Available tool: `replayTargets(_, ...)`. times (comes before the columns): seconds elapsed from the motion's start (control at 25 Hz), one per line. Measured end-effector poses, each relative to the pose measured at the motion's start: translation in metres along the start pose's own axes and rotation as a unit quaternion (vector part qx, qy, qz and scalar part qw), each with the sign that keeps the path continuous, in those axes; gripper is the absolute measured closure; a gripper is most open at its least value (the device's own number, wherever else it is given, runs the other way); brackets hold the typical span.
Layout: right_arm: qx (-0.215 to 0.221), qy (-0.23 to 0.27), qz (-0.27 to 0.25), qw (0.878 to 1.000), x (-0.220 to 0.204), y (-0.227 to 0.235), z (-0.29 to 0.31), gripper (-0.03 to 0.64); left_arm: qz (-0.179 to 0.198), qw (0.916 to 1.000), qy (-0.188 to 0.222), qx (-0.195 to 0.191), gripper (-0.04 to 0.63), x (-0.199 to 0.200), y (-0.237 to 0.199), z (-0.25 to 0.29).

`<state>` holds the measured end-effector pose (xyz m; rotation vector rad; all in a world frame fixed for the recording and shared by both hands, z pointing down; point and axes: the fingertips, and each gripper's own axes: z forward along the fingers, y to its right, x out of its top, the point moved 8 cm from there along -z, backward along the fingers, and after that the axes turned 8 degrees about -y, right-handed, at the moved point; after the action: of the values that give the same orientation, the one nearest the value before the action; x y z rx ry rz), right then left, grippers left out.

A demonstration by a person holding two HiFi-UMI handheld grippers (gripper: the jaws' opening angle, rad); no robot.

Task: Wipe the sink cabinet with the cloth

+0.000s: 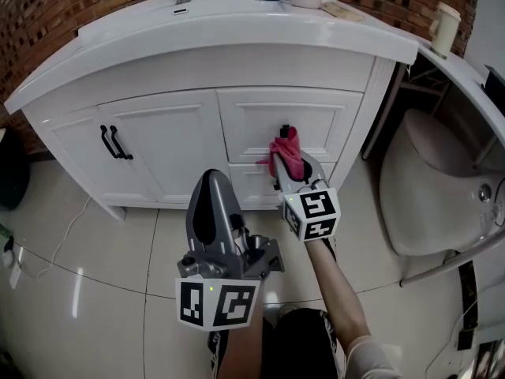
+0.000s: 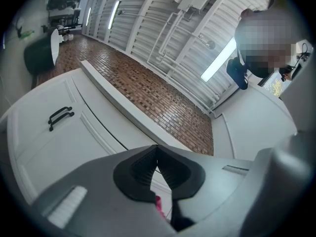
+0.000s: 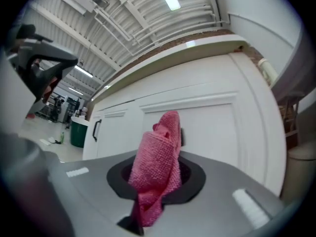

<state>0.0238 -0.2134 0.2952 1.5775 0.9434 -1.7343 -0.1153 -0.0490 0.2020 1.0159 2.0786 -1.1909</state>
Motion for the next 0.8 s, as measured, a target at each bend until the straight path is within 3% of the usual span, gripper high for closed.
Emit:
replayTargets(0.16, 0.082, -0.026, -0.028, 0.996, -0.015, -0.071, 0.044, 0.563, -0.008, 0.9999, 0.011, 0.003, 0.589, 0.010, -0.008, -0.005)
replayTargets(0.32, 0.104, -0.054, -0.053, 0.992, -0.033, -0.096, 0.075, 0.563, -0.014, 0.9998, 0.016, 0.004, 0.589, 0.015, -0.012, -0.007)
replayTargets(0.6, 0.034, -0.064, -0.036, 0.997, -0.054, -0.013, 0.037, 0.563, -0.013, 0.9998, 0.003, -0.014, 0.589, -0.002, -0.004, 0.001)
replayTargets(0.8, -0.081, -0.077, 0.019, 0.994, -0.076, 0.090, -0.027, 0.563, -0.001, 0.9997, -0.013, -0.021, 0.589, -0.017, 0.009, 0.006)
